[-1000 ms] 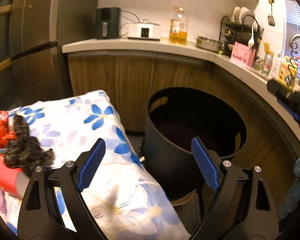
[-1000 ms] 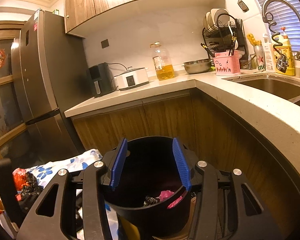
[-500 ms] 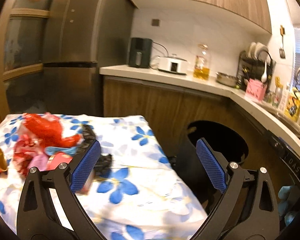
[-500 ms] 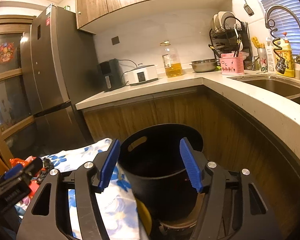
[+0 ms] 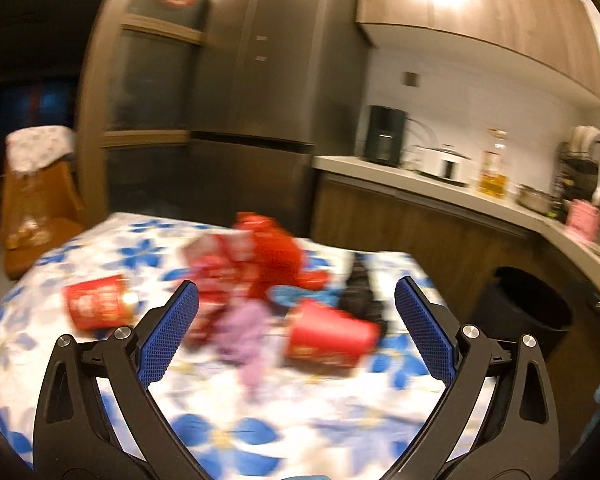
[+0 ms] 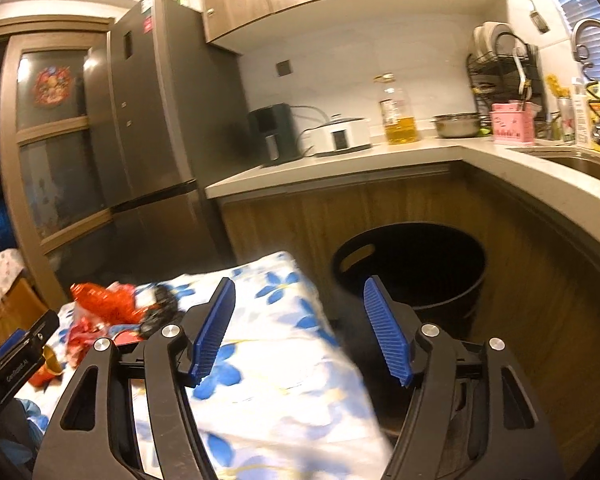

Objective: Collect trash
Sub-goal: 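Grasp the printed red paper cup with the left tool while the right tool approaches another red cup, then close the right tool on the plain red cup while the left tool holds its cup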

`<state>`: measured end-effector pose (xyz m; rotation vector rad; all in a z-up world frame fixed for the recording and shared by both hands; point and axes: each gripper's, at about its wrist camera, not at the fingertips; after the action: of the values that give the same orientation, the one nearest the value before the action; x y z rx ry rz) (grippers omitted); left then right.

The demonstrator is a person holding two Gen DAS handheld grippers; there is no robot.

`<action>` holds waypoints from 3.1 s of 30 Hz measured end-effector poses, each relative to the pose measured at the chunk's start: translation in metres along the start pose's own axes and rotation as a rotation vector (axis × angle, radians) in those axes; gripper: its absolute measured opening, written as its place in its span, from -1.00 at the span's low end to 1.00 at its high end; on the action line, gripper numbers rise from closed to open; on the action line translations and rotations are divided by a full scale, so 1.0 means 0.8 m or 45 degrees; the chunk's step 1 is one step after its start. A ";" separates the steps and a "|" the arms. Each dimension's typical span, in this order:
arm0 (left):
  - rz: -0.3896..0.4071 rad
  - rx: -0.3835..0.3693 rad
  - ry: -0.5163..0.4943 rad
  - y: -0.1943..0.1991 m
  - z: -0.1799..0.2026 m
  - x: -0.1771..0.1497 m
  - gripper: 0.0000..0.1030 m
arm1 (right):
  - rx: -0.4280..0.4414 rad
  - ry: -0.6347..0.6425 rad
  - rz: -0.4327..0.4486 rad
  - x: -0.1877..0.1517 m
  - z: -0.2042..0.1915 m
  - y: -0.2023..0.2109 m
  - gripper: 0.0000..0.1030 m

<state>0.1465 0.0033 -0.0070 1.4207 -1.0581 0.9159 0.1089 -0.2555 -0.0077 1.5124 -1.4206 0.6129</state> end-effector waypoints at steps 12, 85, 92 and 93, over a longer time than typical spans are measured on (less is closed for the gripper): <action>-0.111 0.415 0.119 -0.034 -0.146 -0.055 0.88 | 0.123 0.084 -0.134 -0.055 -0.065 -0.024 0.29; -0.212 0.099 0.271 -0.018 -0.182 -0.077 0.62 | 0.077 0.132 -0.397 -0.165 -0.181 -0.163 0.58; -0.190 0.091 0.237 -0.010 -0.166 -0.068 0.62 | 0.137 0.117 -0.383 -0.152 -0.164 -0.125 0.58; -0.187 0.089 0.233 -0.009 -0.162 -0.066 0.62 | 0.145 0.117 -0.381 -0.151 -0.163 -0.121 0.58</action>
<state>0.1398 0.1382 -0.0447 1.4226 -0.7816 0.9635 0.2068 -0.0946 -0.0822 1.7229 -1.0776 0.5772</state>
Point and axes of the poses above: each gripper's, at about its wrist camera, not at the fingertips, and y roughly against the way its jaws point, z to its right, x to its top, and after that the axes turned 14 degrees about -y, right-handed
